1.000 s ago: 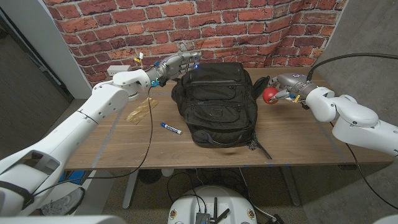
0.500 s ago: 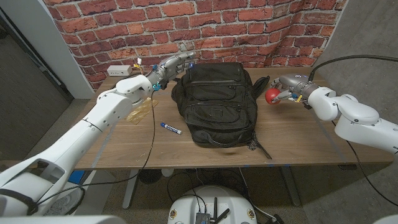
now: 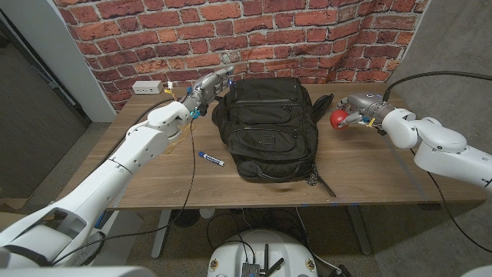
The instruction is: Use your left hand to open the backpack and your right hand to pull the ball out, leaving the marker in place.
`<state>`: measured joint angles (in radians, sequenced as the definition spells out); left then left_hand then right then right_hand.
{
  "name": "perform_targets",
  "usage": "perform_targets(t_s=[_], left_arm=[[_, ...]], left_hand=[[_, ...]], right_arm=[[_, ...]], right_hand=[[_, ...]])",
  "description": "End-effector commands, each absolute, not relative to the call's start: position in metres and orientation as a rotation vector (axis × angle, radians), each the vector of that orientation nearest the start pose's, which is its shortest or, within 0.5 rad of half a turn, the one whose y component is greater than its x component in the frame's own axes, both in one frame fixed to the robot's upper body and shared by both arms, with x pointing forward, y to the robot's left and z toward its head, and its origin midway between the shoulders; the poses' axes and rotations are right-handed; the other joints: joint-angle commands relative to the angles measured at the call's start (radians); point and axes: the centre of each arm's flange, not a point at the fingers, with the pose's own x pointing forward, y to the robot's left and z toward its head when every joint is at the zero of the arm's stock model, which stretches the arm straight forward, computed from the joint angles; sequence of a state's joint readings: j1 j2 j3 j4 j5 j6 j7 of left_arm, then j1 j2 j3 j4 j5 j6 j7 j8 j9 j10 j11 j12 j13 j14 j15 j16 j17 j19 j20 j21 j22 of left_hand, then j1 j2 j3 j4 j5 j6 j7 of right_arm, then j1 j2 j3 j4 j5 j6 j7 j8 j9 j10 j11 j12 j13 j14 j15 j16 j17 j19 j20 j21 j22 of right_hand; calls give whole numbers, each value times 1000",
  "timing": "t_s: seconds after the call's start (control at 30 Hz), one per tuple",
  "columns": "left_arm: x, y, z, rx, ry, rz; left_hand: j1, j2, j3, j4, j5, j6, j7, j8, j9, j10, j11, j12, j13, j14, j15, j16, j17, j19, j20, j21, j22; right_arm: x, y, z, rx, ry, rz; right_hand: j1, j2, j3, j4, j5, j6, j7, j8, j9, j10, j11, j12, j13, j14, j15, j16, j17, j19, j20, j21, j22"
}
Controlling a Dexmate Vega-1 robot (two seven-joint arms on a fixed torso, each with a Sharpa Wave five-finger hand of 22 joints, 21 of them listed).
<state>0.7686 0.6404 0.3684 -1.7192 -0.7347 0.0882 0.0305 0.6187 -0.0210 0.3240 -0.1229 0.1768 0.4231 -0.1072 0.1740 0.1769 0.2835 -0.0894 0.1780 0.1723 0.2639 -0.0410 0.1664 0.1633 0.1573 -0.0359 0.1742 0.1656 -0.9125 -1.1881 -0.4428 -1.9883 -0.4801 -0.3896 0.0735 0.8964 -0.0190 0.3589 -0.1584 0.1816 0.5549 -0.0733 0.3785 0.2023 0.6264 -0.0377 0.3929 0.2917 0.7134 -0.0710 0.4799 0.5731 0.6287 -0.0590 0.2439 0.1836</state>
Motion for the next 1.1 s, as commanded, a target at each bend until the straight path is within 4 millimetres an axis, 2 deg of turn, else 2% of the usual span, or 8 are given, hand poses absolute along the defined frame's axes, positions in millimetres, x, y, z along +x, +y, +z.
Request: perform_targets(t_s=[0.03, 0.63, 0.73, 1.1], left_arm=[[606, 246, 65, -37, -574, -286], [616, 260, 39, -105, -547, -199], [617, 263, 39, -95, -543, -184], [616, 275, 31, -116, -532, -148]], left_hand=[[2, 14, 8, 5, 3, 1, 2, 5, 3, -7, 0, 5, 3, -3, 5, 6, 2, -5, -46, 6, 1], [5, 33, 15, -1, 5, 6, 1, 8, 3, -6, 0, 8, 3, -5, 2, 8, 2, -3, -39, 8, 1], [6, 36, 16, -2, 5, 7, 2, 9, 3, -7, -1, 8, 3, -6, 1, 8, 1, -3, -39, 8, 1], [4, 43, 17, -7, 5, -6, -1, 5, 3, -15, 0, 6, 3, -18, 1, 5, 1, -8, -36, 7, 1]], right_arm=[[565, -348, 50, -1663, -386, -188], [583, -358, 36, -1658, -365, -203], [586, -358, 34, -1669, -359, -207], [598, -362, 27, -1657, -356, -208]], right_hand=[[40, 64, 2, 6, 1, 38, -40, -2, 6, 156, -155, 53, 229, -1, -153, -11, 1, 7, -80, 8, 6], [37, 60, -1, 4, 0, 35, -46, -4, 7, 149, -157, 47, 231, -14, -155, -27, -2, 10, -76, 10, 6], [36, 61, -1, 4, 0, 31, -46, -6, 7, 149, -155, 45, 231, -15, -155, -30, -2, 14, -87, 12, 7], [33, 59, -4, 4, -2, 35, -47, -5, 7, 149, -155, 43, 230, -16, -155, -34, -1, 16, -92, 13, 7]])
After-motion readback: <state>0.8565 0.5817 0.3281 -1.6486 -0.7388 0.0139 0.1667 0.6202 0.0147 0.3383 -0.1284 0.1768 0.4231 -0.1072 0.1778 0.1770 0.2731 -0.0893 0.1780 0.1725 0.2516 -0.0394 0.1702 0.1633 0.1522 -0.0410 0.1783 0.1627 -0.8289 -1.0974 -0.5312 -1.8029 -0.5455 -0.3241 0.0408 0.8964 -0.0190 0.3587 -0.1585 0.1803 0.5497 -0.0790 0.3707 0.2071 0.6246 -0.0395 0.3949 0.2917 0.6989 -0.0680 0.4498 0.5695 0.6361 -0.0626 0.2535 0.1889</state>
